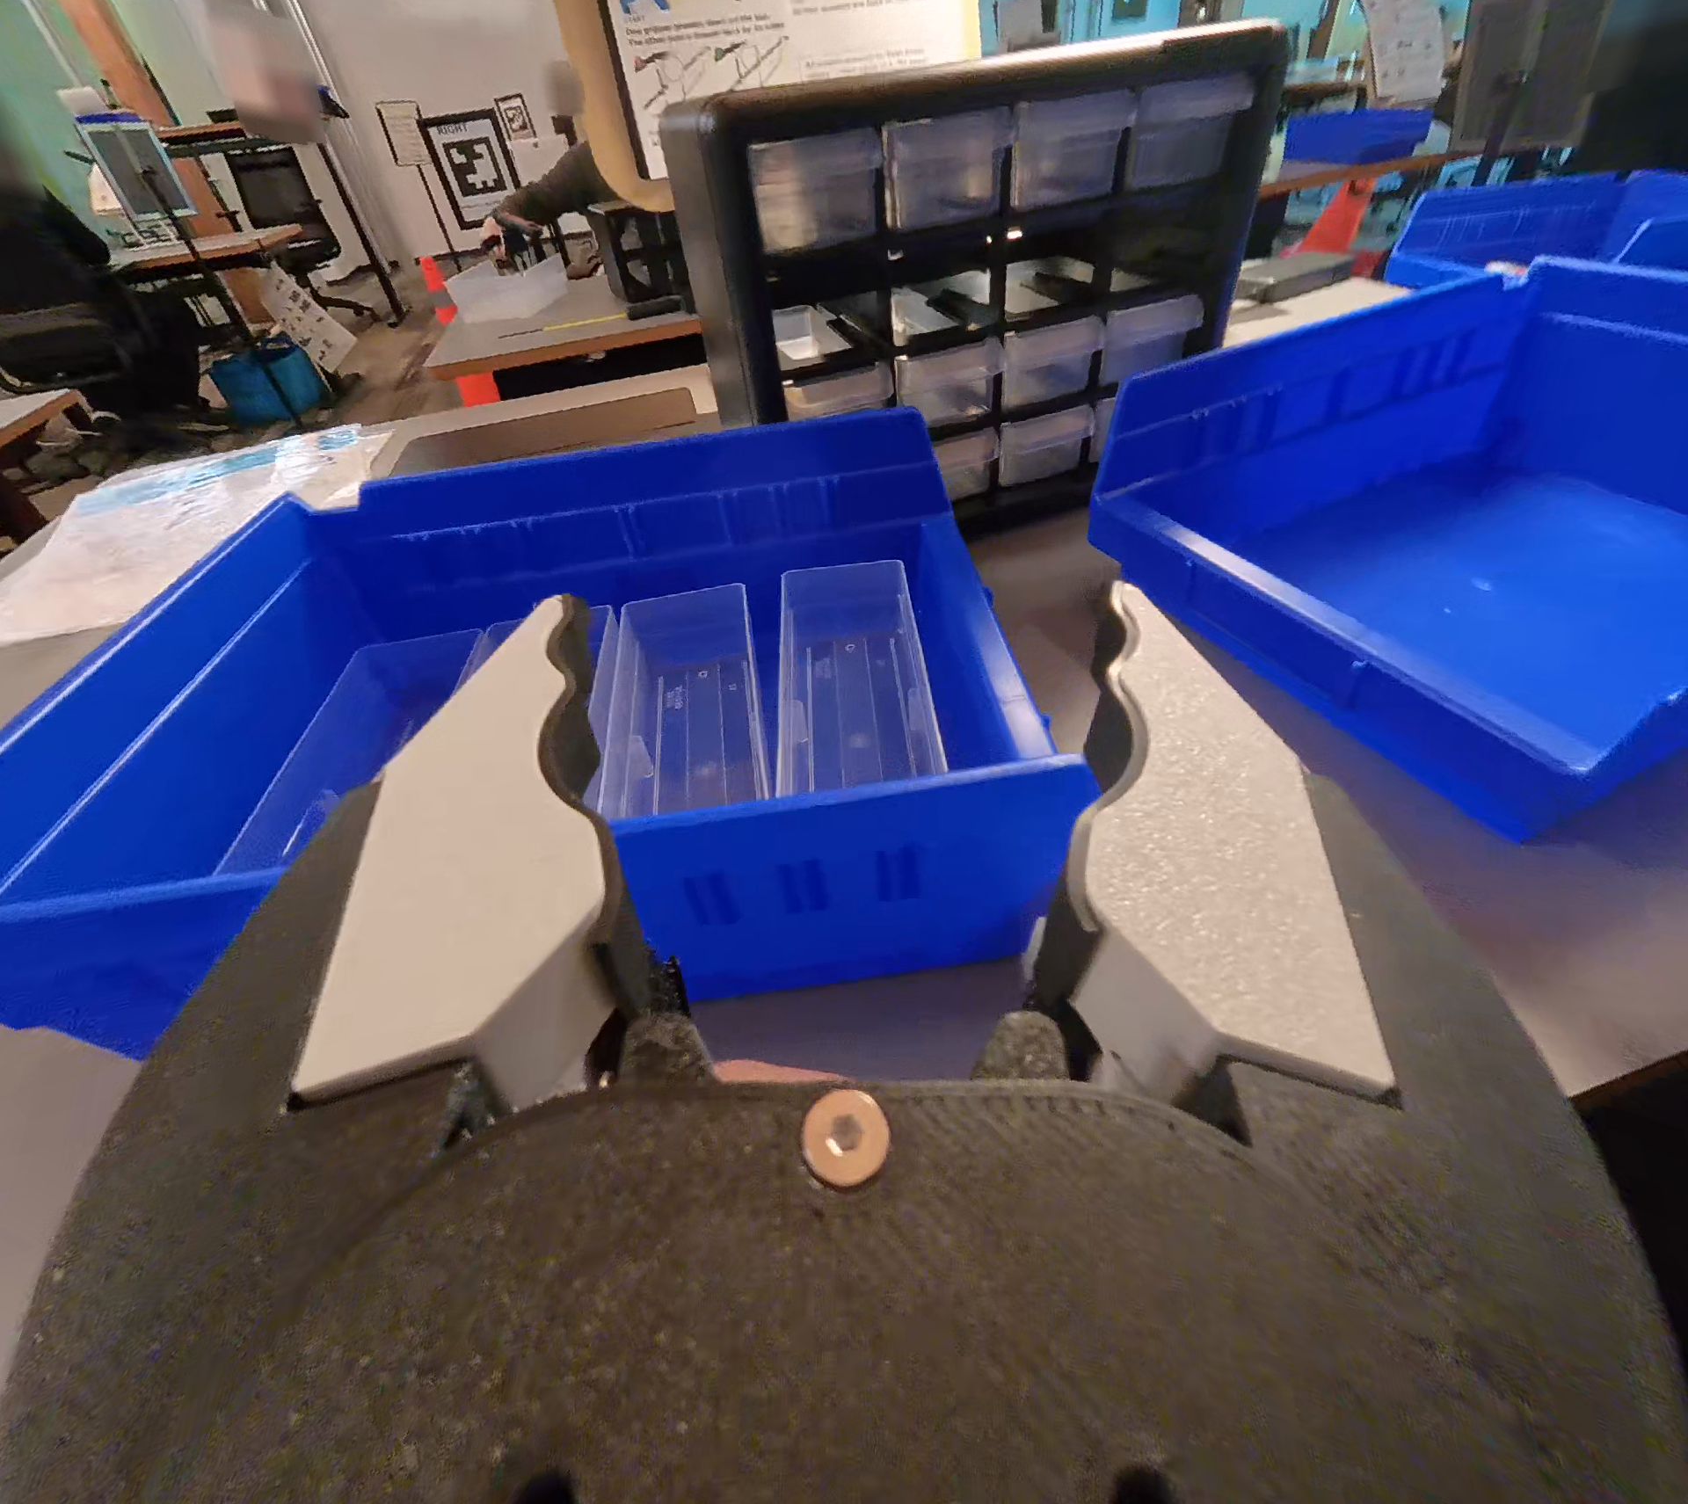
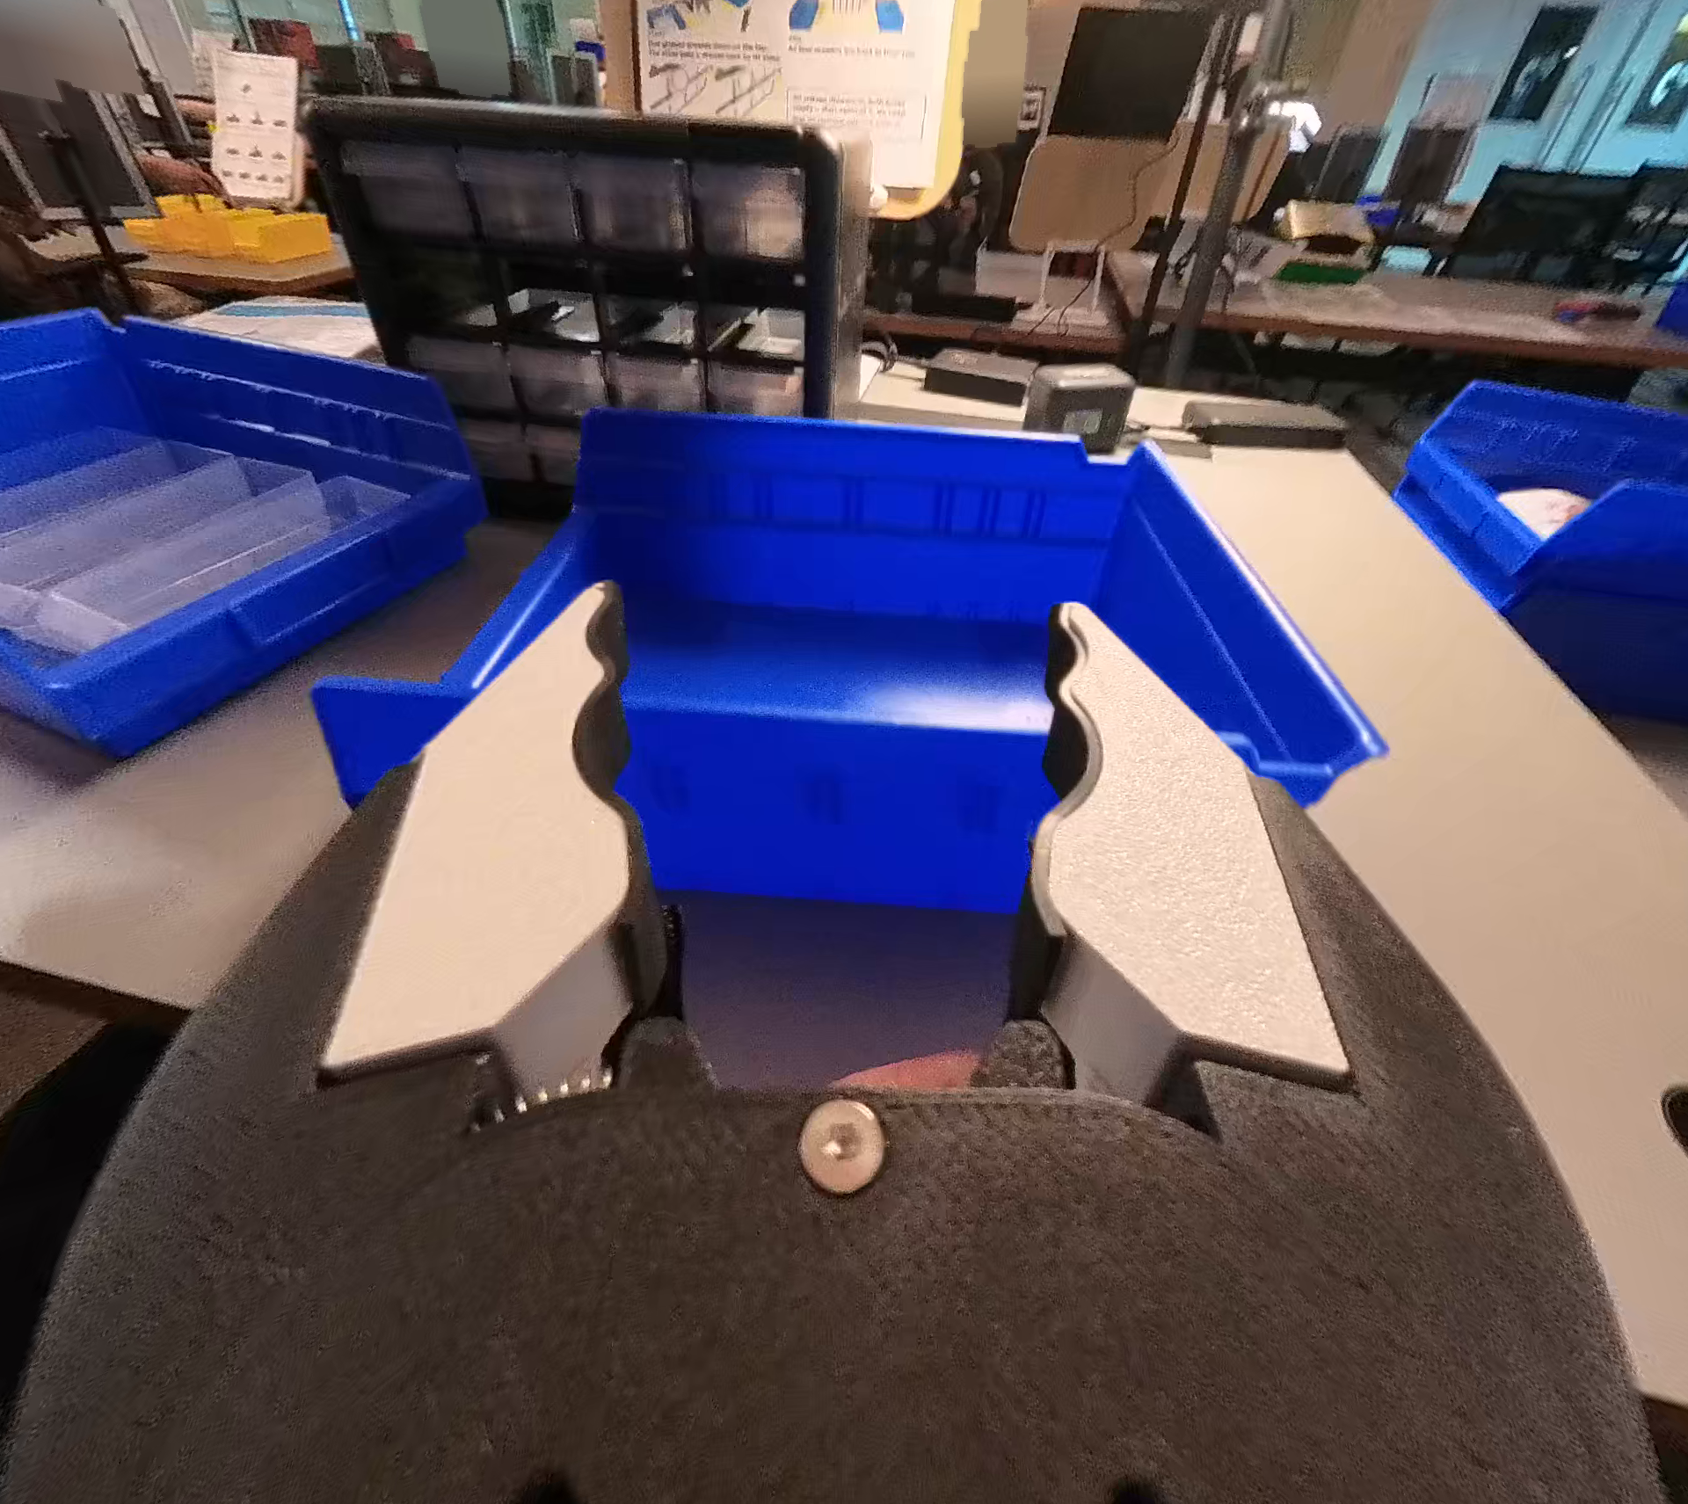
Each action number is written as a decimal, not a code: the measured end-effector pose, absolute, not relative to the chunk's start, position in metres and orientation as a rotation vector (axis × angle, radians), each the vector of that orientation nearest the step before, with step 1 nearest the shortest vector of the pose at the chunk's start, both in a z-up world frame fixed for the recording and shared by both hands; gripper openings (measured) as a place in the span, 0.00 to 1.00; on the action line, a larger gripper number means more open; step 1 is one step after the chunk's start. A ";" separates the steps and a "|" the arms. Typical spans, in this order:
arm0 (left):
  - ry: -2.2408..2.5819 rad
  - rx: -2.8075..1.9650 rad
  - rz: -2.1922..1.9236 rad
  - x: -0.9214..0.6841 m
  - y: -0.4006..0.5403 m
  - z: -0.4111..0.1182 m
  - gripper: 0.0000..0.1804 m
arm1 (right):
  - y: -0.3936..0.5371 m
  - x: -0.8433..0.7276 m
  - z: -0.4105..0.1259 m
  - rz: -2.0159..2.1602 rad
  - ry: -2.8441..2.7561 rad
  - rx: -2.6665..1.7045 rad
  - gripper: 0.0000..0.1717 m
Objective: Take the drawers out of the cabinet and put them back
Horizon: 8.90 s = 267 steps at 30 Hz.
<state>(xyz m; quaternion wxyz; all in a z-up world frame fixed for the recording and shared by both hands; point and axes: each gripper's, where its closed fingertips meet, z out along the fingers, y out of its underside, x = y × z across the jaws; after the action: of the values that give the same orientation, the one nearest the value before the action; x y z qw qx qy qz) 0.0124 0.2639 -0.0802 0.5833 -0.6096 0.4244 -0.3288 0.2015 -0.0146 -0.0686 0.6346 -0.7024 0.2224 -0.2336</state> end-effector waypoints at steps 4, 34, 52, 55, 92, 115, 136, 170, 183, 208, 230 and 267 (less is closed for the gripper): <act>1.041 -1.408 -0.680 0.026 0.256 -0.080 0.63 | 0.018 0.190 -0.068 -0.563 0.487 -1.631 0.61; 0.847 -1.554 -0.438 -0.029 0.317 -0.116 0.57 | 0.056 0.156 -0.118 -0.691 0.533 -1.789 0.73; 0.824 -1.494 -0.548 -0.053 0.329 -0.086 0.47 | -0.018 0.196 -0.078 -0.827 0.511 -1.753 0.58; 0.931 -1.469 -0.600 0.002 0.310 -0.092 0.43 | 0.042 0.187 -0.092 -0.651 0.496 -1.736 0.58; 0.728 -1.575 -0.365 -0.054 0.409 -0.124 0.05 | 0.020 0.236 -0.134 -0.660 0.704 -1.756 0.10; 0.788 -1.554 -0.338 -0.093 0.443 -0.126 0.01 | -0.026 0.300 -0.141 -0.772 0.745 -1.756 0.03; 0.887 -1.571 -0.421 -0.090 0.517 -0.128 0.01 | -0.015 0.333 -0.142 -0.660 0.716 -1.806 0.03; 1.044 -1.268 -0.796 -0.020 0.420 -0.037 0.23 | 0.023 0.284 -0.067 -0.563 0.461 -1.658 0.22; 1.007 -1.199 -1.261 0.181 0.397 -0.050 0.40 | 0.220 0.345 -0.090 -0.439 0.307 -1.744 0.57; 1.086 -1.244 -1.198 0.198 0.404 -0.093 0.36 | 0.245 0.318 -0.107 -0.318 0.048 -1.677 0.51; 1.027 -1.137 -1.144 0.169 0.415 -0.075 0.37 | 0.229 0.319 -0.101 -0.157 0.170 -1.573 0.50; 1.156 -2.323 0.361 -0.202 0.655 -0.160 0.28 | 0.228 0.336 -0.108 -0.122 0.249 -1.610 0.45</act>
<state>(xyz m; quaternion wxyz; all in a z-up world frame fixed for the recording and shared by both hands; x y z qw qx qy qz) -0.2018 0.6553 -0.1599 0.2581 -0.8567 0.4262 0.1332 0.3357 0.2277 -0.1078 0.6846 -0.7184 0.1110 -0.0545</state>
